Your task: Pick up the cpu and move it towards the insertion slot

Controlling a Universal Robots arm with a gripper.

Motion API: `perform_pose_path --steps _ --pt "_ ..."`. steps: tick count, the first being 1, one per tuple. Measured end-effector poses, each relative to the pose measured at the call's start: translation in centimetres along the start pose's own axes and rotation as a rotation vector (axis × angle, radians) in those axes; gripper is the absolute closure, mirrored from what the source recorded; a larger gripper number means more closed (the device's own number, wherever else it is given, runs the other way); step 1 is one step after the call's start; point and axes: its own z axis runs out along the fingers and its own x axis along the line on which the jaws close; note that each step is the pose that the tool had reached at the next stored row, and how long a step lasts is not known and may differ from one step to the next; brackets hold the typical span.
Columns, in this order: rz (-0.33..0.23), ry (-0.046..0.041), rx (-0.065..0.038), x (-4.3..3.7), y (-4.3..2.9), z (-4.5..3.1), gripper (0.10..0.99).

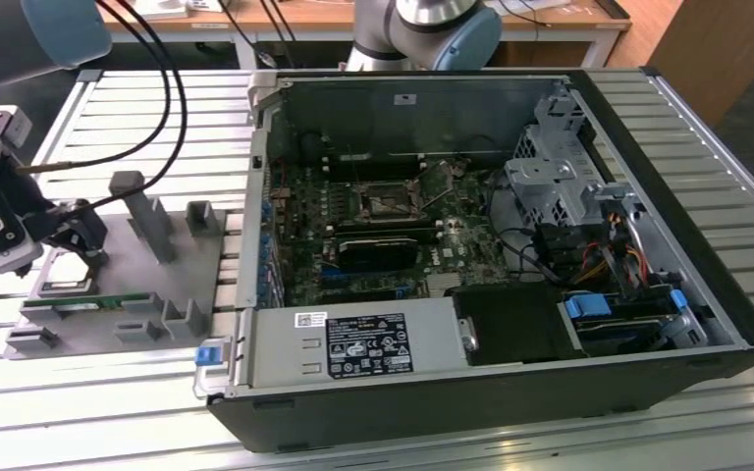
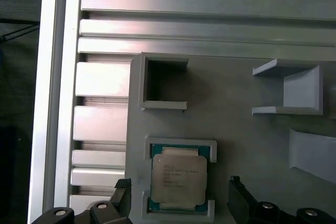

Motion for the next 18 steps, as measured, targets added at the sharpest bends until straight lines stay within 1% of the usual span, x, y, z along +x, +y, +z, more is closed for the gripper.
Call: perform_pose_path --steps 6,7,8,10,11,16,18 --pt "0.001 -0.0001 0.0 0.03 0.13 0.64 0.267" --pt "0.001 -0.0002 0.0 0.02 0.13 0.76 0.282" --pt "0.002 -0.0002 0.0 0.03 0.15 0.86 0.345" --pt "0.002 -0.0001 0.0 0.03 0.17 1.02 0.345" --pt "0.003 -0.0002 0.0 0.03 0.18 1.1 0.408" --pt "0.009 -0.0004 0.0 0.07 0.31 1.31 0.408" --pt "0.012 -0.0007 0.0 0.08 0.37 1.36 0.424"
